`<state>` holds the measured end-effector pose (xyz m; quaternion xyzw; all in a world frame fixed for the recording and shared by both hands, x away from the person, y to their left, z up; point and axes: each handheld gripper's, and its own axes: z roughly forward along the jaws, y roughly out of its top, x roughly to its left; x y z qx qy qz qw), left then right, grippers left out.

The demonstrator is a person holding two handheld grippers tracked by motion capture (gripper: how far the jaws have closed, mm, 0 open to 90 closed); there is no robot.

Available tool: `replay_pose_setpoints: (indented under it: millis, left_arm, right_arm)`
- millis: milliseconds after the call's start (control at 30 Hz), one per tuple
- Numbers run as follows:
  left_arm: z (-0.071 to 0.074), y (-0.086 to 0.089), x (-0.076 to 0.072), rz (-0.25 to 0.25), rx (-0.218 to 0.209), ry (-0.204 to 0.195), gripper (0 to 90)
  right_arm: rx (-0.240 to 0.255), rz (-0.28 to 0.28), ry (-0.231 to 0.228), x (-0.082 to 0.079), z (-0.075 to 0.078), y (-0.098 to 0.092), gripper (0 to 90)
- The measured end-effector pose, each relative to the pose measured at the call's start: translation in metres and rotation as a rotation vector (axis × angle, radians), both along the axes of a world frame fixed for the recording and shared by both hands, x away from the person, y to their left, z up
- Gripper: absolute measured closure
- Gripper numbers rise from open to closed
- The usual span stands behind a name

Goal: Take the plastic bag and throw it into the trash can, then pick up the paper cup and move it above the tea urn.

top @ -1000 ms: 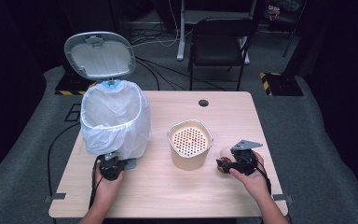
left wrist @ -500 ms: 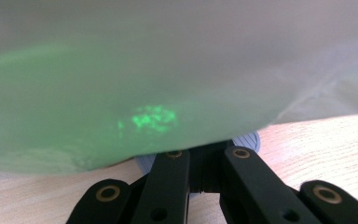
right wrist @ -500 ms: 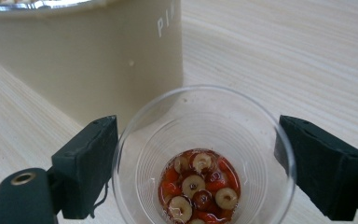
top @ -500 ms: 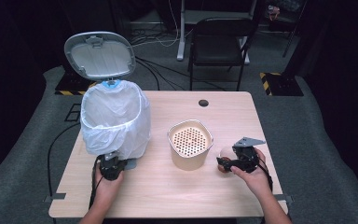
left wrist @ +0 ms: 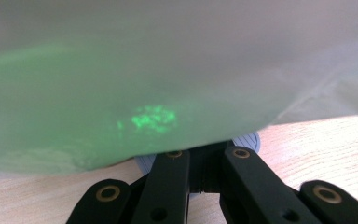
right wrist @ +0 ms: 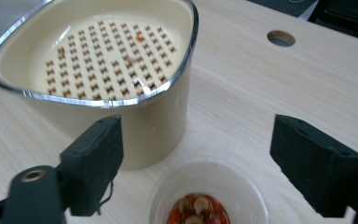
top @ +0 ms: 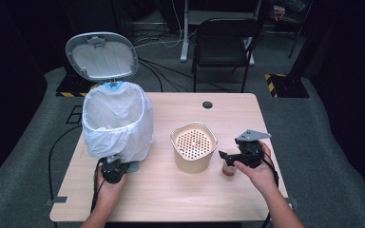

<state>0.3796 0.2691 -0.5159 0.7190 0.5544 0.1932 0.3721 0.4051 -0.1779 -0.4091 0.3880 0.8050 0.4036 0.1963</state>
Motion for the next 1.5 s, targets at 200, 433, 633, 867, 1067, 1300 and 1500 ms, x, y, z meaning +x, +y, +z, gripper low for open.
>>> replay_pose_setpoints:
  millis: [200, 433, 633, 867, 1067, 1300, 1500]
  left_arm:
    - [0.000, 0.000, 0.000, -0.004, 0.006, 0.002, 90.0]
    - [0.000, -0.001, 0.000, 0.004, -0.004, -0.003, 90.0]
    - [0.000, 0.000, 0.000, -0.003, 0.003, 0.001, 90.0]
    - [0.000, 0.001, 0.000, -0.007, 0.008, 0.003, 90.0]
    - [0.000, 0.001, 0.000, -0.004, 0.004, 0.002, 90.0]
    - [0.000, 0.002, 0.000, -0.014, 0.015, 0.006, 90.0]
    - [0.000, 0.001, 0.000, -0.008, 0.009, 0.002, 90.0]
  right_arm:
    - [0.015, 0.024, -0.004, 0.022, 0.020, 0.021, 49.1]
    - [0.003, 0.015, 0.058, 0.041, 0.011, 0.038, 57.3]
    - [-0.013, 0.003, 0.122, 0.049, 0.000, 0.042, 72.3]
    - [-0.005, -0.023, 0.133, 0.049, -0.002, 0.044, 75.3]
    - [-0.007, 0.004, 0.125, 0.048, -0.002, 0.043, 77.3]
    - [0.002, 0.056, 0.146, 0.034, -0.002, 0.046, 80.9]
    - [0.004, 0.095, 0.145, 0.019, -0.002, 0.047, 81.2]
